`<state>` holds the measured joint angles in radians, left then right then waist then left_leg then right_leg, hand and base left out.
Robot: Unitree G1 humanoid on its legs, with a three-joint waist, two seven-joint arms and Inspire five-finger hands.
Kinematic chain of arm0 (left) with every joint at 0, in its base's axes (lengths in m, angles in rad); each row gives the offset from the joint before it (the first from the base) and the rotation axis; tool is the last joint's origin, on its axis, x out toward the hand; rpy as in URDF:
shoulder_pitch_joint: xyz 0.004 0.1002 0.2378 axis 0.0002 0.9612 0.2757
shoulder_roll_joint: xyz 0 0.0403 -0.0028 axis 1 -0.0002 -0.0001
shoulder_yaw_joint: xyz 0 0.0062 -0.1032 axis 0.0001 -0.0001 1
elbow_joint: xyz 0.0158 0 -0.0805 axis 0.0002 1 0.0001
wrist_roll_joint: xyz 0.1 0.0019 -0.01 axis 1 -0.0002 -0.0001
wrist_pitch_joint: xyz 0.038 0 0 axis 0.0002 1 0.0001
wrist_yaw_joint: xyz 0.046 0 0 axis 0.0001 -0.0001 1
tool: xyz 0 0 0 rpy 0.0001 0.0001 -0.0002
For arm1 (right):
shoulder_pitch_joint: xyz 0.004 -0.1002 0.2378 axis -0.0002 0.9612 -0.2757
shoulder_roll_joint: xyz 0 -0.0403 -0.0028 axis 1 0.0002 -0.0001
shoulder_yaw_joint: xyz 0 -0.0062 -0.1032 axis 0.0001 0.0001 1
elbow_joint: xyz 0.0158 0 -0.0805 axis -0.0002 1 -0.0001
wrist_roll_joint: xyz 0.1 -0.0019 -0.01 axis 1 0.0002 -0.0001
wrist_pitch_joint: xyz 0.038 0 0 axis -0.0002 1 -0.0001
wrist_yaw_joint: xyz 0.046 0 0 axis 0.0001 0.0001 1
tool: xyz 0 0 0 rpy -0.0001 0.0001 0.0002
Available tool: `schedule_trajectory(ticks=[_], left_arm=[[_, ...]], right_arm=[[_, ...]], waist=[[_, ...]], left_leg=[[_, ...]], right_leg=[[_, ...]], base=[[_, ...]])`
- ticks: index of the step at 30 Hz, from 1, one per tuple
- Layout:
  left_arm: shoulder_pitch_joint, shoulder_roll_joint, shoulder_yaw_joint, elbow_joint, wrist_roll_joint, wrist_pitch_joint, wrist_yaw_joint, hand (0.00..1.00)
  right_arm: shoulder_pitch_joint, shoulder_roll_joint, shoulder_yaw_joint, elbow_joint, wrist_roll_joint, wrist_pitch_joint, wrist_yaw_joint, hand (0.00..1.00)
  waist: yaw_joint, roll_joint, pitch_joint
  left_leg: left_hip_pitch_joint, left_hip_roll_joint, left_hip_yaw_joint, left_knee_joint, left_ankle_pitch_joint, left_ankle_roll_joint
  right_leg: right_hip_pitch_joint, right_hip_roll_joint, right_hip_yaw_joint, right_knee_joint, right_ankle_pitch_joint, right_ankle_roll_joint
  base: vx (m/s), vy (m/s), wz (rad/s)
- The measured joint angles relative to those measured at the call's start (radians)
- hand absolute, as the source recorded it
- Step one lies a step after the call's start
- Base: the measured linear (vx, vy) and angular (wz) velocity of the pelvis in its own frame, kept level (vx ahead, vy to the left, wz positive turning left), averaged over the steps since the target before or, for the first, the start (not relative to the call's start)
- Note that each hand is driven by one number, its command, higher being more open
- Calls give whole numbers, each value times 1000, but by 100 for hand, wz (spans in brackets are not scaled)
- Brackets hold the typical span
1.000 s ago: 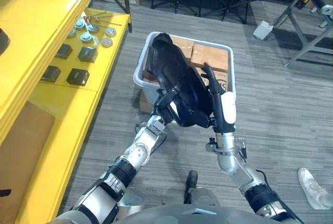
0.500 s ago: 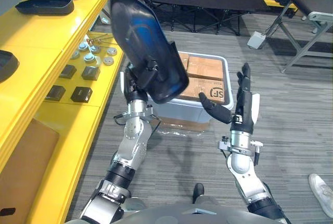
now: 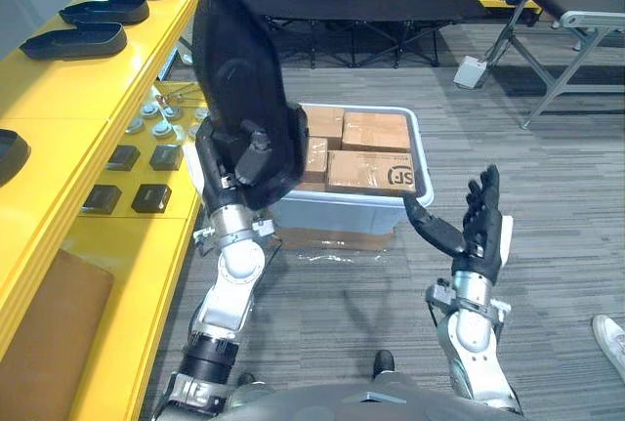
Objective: Walk over and take three plastic housings, then place them on the shelf
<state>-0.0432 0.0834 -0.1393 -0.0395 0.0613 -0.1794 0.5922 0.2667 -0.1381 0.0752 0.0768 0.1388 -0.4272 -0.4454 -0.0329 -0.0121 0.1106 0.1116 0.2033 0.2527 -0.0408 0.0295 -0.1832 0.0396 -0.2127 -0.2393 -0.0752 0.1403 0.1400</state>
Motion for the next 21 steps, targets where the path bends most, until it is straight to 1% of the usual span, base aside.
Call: schedule_trajectory(ticks=[1,3,4,5,6,8,9,10,11,12,13,14,15,16,18,19,21], left_arm=[[21,0,14,-11,-64,-15,-28,0],[79,1,41,-42,-223,-57,-141,0],[98,4,44,-57,-247,-63,-162,0],[135,8,51,-92,-292,-68,-203,0],[168,12,63,-116,-345,-86,-251,0],[208,13,94,-144,-368,-106,-297,0],[226,13,121,-163,-366,-107,-310,0],[235,14,135,-174,-366,-108,-312,0],[254,14,167,-202,-367,-109,-313,0],[261,14,198,-222,-367,-116,-311,0],[264,14,212,-234,-367,-120,-311,0],[278,14,237,-259,-367,-130,-312,0],[292,13,256,-280,-367,-136,-312,0],[298,12,262,-285,-367,-143,-312,0],[333,7,282,-292,-365,-161,-311,0],[353,5,289,-293,-365,-167,-312,0],[409,-9,312,-310,-366,-174,-319,0]], right_arm=[[9,1,-9,18,16,9,6,100],[23,8,-28,59,35,24,29,100],[25,10,-31,67,34,26,30,100],[28,14,-34,76,35,29,35,100],[30,17,-37,76,45,28,52,100],[29,16,-39,76,90,28,93,100],[28,16,-46,76,154,28,147,100],[28,15,-49,76,188,28,175,100],[26,15,-52,77,236,30,228,100],[25,14,-47,77,275,32,278,100],[21,13,-46,77,289,37,303,100],[8,9,-30,78,311,52,338,100],[-9,1,7,81,306,60,354,100],[-21,-8,32,83,300,64,355,100],[-82,-28,127,106,281,79,371,100],[-111,-25,158,123,266,83,375,100],[-165,-13,227,157,257,89,383,100]], waist=[[0,0,0],[0,0,0],[1,1,0],[3,1,-1],[4,3,-2],[11,9,-6],[21,15,-10],[28,18,-11],[36,23,-14],[43,27,-17],[50,27,-17],[65,28,-18],[82,29,-18],[97,29,-18],[140,31,-24],[155,30,-27],[200,28,-30]], left_leg=[[0,0,2,0,-1,0],[0,0,2,0,-2,1],[0,0,2,0,-2,0],[0,0,1,1,-3,0],[0,0,-1,2,-3,0],[0,0,-5,4,-5,1],[-1,0,-11,5,-10,5],[-2,0,-13,6,-11,8],[-11,0,-25,12,-12,8],[-36,0,-55,26,-13,9],[-45,-1,-72,32,-13,10],[-70,-1,-108,42,-10,11],[-88,-3,-150,43,-4,12],[-96,-5,-171,43,-1,9],[-117,-11,-235,38,14,9],[-125,-15,-259,38,15,7],[-139,-28,-313,38,21,6]], right_leg=[[-1,0,1,0,0,0],[-1,0,1,0,0,0],[-1,0,1,0,0,0],[-1,0,1,0,0,0],[0,0,0,0,0,0],[4,0,-4,-1,-1,-1],[5,0,-8,-1,-2,-1],[6,0,-10,-1,-2,-2],[10,-2,-23,-2,-3,-3],[17,-5,-54,-2,-7,-5],[20,-5,-69,-2,-7,-5],[28,-6,-104,-3,-10,-7],[41,-6,-144,-3,-15,-6],[50,-6,-164,-3,-17,-4],[70,-6,-227,-3,-29,-2],[81,-6,-251,-3,-33,0],[107,-10,-305,-3,-46,7]], base=[[1,12,-5],[0,0,0],[0,0,0],[0,0,0],[0,0,0],[-25,8,4],[-25,8,6],[-26,8,12],[-38,5,36],[-33,3,50],[-29,-2,72],[-12,-6,86],[-13,-6,92],[-10,-11,98],[-19,-11,85],[-14,-11,81],[7,-13,80]])
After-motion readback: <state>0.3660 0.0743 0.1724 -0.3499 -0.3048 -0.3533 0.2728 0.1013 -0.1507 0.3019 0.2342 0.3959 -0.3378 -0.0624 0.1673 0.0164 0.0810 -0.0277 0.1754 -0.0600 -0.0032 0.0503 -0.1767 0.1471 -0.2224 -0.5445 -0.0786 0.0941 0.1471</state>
